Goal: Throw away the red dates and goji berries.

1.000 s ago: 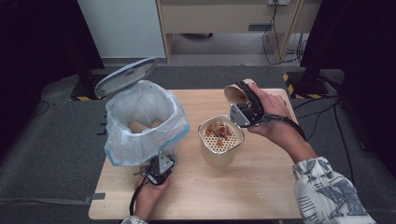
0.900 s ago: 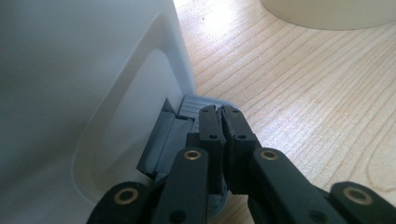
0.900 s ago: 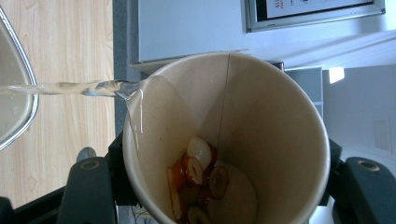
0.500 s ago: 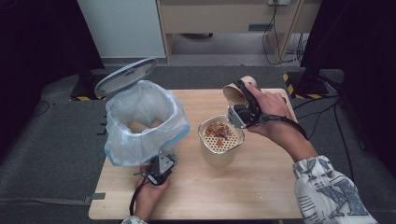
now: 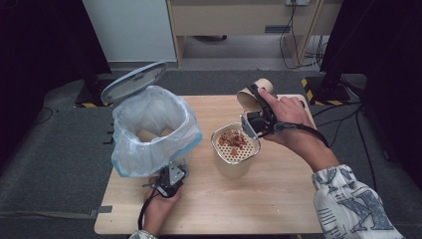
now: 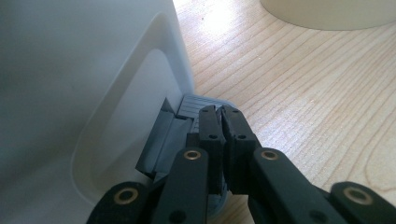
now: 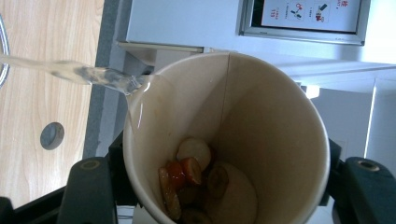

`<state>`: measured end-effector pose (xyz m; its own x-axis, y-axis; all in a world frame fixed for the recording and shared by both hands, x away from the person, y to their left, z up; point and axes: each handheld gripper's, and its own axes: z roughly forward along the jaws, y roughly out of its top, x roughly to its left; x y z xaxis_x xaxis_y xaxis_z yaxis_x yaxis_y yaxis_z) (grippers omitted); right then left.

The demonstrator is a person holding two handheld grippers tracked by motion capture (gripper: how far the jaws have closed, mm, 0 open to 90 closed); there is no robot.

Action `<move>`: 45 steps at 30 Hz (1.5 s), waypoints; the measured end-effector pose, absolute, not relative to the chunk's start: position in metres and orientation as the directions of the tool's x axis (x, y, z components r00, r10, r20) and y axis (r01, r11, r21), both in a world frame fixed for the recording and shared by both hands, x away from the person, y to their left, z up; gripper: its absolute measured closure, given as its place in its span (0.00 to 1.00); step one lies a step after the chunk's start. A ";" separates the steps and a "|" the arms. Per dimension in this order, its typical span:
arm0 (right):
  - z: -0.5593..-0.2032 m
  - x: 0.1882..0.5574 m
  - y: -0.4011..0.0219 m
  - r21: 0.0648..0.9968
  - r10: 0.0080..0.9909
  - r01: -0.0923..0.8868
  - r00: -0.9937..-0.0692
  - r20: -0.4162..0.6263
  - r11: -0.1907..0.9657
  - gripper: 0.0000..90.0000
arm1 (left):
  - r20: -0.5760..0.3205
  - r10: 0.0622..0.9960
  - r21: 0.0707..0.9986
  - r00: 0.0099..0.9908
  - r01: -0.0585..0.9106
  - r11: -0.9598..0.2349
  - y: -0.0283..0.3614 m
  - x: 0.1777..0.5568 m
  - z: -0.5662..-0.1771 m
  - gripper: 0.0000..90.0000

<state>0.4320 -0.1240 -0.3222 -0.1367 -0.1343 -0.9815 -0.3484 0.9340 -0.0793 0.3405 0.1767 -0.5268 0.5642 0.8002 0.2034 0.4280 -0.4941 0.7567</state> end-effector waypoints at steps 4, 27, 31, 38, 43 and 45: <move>-0.323 0.432 -0.124 -0.084 -0.138 -0.348 -0.134 -0.981 0.934 0.37 | 0.203 0.800 0.756 0.564 0.428 -0.494 0.177 0.340 -0.527 0.96; -0.319 0.432 -0.125 -0.077 -0.127 -0.346 -0.124 -0.984 0.935 0.37 | 0.203 0.800 0.756 0.565 0.429 -0.495 0.176 0.340 -0.527 0.96; -0.314 0.431 -0.124 -0.089 -0.135 -0.347 -0.111 -0.985 0.933 0.38 | 0.204 0.800 0.755 0.565 0.429 -0.495 0.176 0.340 -0.527 0.96; -0.307 0.429 -0.116 -0.178 -0.209 -0.342 -0.054 -0.976 0.923 0.38 | 0.205 0.799 0.754 0.566 0.428 -0.497 0.176 0.340 -0.527 0.96; -0.311 0.429 -0.114 -0.275 -0.300 -0.338 -0.023 -0.954 0.900 0.39 | 0.203 0.799 0.755 0.566 0.429 -0.495 0.177 0.340 -0.527 0.96; -0.313 0.429 -0.114 -0.303 -0.326 -0.338 -0.013 -0.945 0.891 0.39 | 0.203 0.799 0.755 0.566 0.430 -0.496 0.177 0.340 -0.527 0.96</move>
